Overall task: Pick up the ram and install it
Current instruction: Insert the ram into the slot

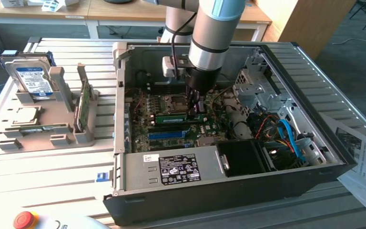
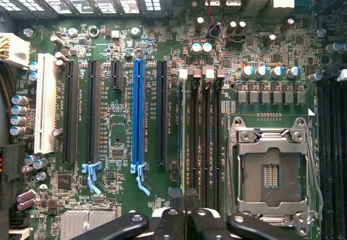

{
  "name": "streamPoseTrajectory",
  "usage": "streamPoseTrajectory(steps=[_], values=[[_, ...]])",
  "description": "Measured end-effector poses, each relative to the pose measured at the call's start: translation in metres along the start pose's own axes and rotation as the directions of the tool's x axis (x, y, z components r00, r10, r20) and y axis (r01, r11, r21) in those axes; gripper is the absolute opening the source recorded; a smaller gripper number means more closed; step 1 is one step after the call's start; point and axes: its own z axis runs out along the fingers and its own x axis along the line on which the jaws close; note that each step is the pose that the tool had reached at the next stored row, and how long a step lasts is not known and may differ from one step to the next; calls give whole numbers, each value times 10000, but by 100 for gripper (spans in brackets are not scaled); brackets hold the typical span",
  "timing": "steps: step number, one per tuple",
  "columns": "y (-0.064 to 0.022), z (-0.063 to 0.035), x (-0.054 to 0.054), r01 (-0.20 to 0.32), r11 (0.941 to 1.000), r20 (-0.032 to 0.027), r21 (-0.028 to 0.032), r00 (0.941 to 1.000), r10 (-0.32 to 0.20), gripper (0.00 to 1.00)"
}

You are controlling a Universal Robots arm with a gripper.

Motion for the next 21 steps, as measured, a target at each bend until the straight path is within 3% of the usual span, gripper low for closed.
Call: streamPoseTrajectory(steps=[4,6,8,9,21], values=[[0,0,0,0,10000,0,0,10000,0,18],[0,0,0,0,10000,0,0,10000,0,30],[0,0,0,0,10000,0,0,10000,0,30],[0,0,0,0,10000,1,0,10000,0,37],[2,-34,1,0,10000,1,0,10000,0,37]])
